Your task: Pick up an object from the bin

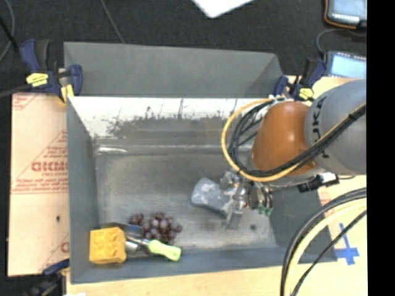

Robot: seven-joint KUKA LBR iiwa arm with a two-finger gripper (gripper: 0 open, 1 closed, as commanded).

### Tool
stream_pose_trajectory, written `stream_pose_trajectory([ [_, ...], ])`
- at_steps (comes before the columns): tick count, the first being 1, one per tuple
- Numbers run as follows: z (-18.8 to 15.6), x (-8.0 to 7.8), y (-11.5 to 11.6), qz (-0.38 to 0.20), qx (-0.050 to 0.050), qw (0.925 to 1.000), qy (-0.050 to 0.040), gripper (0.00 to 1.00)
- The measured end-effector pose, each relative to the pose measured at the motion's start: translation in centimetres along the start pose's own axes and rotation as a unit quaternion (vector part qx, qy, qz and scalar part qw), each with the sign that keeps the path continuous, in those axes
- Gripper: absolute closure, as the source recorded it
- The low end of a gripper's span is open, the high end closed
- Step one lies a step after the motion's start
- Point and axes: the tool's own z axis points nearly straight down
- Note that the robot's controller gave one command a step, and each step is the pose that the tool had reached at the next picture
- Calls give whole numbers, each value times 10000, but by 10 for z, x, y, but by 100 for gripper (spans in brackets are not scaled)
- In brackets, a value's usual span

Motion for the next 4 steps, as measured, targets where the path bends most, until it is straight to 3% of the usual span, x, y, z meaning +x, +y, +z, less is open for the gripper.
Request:
stream_pose_trajectory([
  [1,24,-30,6,-975,8,9952,-73,100],
  [2,24,-30,6,-975,8,9952,-72,100],
  [3,-105,-32,1,-905,13,9958,-94,100],
  [4,-105,-31,2,-902,11,9959,-91,100],
])
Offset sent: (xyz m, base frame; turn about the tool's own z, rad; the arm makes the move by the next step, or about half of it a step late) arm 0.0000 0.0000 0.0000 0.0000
